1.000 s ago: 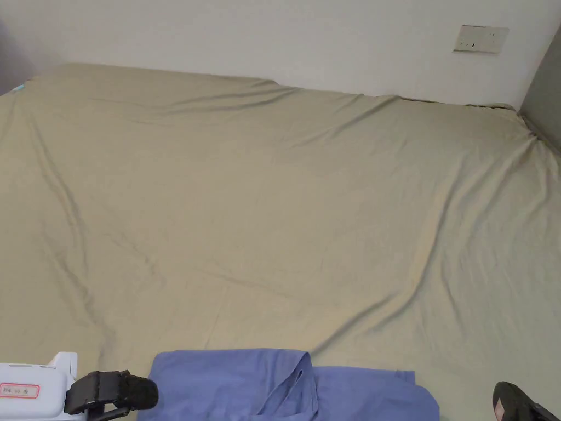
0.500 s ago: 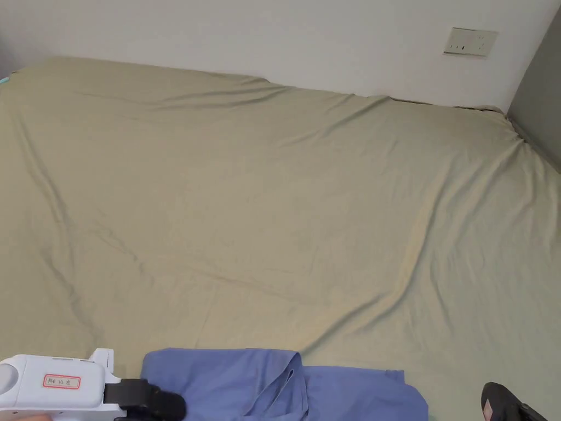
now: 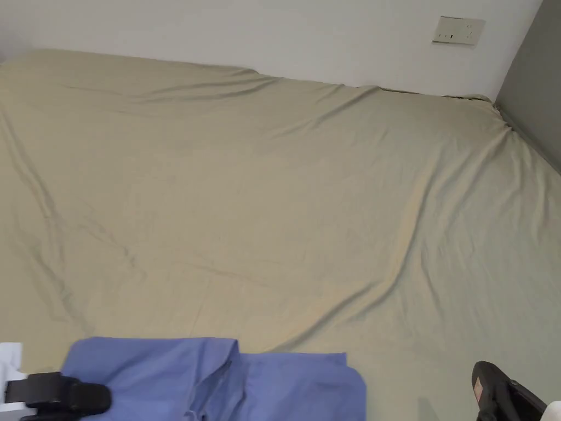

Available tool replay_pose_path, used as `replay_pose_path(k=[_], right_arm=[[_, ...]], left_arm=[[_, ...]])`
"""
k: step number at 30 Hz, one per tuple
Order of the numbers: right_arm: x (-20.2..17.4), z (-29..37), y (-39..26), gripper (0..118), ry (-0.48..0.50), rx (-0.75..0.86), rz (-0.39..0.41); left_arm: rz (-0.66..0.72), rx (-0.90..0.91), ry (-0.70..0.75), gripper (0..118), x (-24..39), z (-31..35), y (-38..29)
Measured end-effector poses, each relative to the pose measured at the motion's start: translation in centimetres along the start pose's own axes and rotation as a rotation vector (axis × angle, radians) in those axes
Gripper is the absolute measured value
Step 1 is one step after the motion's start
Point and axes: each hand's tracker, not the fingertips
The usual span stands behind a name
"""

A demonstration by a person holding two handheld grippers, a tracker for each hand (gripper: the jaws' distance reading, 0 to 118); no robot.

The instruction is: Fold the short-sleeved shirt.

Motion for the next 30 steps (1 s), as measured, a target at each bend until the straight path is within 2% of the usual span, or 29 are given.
replay_pose_path(k=[3,8,14,18,24,30], right_arm=[[-0.3,-0.2,0.0,3,0.006,0.001,0.003],[-0.7,-0.6,-0.1,3,0.019,-0.002,-0.007],[-0.7,-0.4,-0.1,3,0.027,0.001,-0.001],[-0.1,-0.1,-0.1,3,0.021,0.000,-0.007],[1.2,0.8,-0.5,3,0.002,0.010,-0.032],[3.1,1.7,-1.3,3,-0.034,0.008,-0.059]], left_arm=[[0.016,0.064,0.100,11,-1.5,4.1,0.4],[0.026,0.109,0.122,11,-2.2,7.0,0.4],[-0.107,0.129,0.113,11,5.8,4.3,-0.9],[-0.270,0.041,0.064,11,12.6,0.3,-2.0],[-0.398,-0.142,0.013,11,18.8,-9.7,-4.0],[-0.483,-0.234,0.179,11,21.4,-20.5,-6.5]])
